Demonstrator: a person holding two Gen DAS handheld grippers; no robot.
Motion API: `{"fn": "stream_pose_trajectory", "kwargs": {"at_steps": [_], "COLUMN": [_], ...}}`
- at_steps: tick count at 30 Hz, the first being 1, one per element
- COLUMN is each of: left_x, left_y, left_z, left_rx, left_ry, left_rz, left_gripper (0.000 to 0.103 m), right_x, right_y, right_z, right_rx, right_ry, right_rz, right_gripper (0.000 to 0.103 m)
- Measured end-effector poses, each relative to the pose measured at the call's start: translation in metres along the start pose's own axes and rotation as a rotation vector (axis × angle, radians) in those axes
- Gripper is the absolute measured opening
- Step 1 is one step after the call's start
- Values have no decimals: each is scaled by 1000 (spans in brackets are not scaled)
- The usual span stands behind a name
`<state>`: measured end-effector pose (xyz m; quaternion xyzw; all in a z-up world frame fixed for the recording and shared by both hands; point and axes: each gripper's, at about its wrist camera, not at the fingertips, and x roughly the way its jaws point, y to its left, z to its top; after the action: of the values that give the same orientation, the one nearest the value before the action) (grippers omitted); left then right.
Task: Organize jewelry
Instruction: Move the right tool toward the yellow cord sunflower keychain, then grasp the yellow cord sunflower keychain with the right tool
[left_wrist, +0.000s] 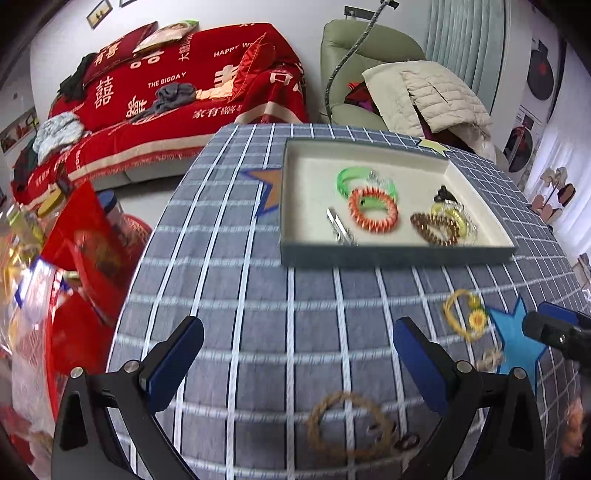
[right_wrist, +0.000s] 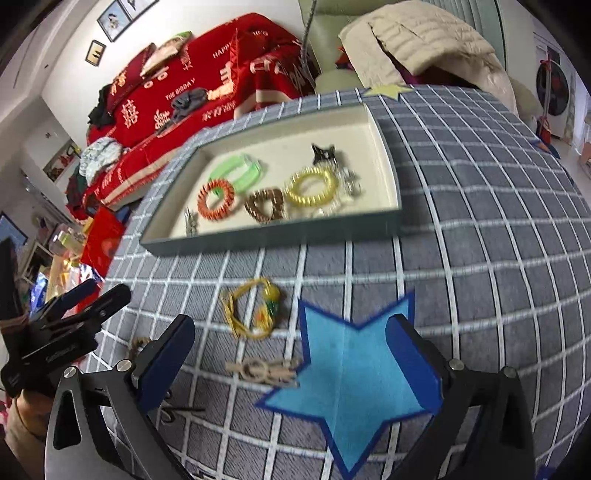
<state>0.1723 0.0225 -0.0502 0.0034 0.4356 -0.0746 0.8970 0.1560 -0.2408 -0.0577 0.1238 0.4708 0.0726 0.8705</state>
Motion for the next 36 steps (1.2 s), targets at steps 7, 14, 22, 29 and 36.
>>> {"fn": "stream_pose_trajectory", "kwargs": {"at_steps": [7,14,22,29,36], "left_x": [-9,-13,-11,-6,-2], "left_y": [-7,-31,-44,-64,-93], "left_z": [-27,-31,-35,-36,-35], "left_rx": [30,107,135,192,277], "left_ry": [11,5,24,43,58], "left_rz": [-25,-49,-69,-104,-163], "left_gripper": [103,103,103,103,103], "right_x": [6,19,43,45,39], "right_y": [-2,12,31,43,29], "right_z": [-10,-2,6,2,1], "right_rx": [17,-28,-123,-225,-200], "right_ry": [39,52,78,66,46], "right_rz": [-37,-59,-88,-167,-176], "right_gripper": [103,90,54,21,13]}}
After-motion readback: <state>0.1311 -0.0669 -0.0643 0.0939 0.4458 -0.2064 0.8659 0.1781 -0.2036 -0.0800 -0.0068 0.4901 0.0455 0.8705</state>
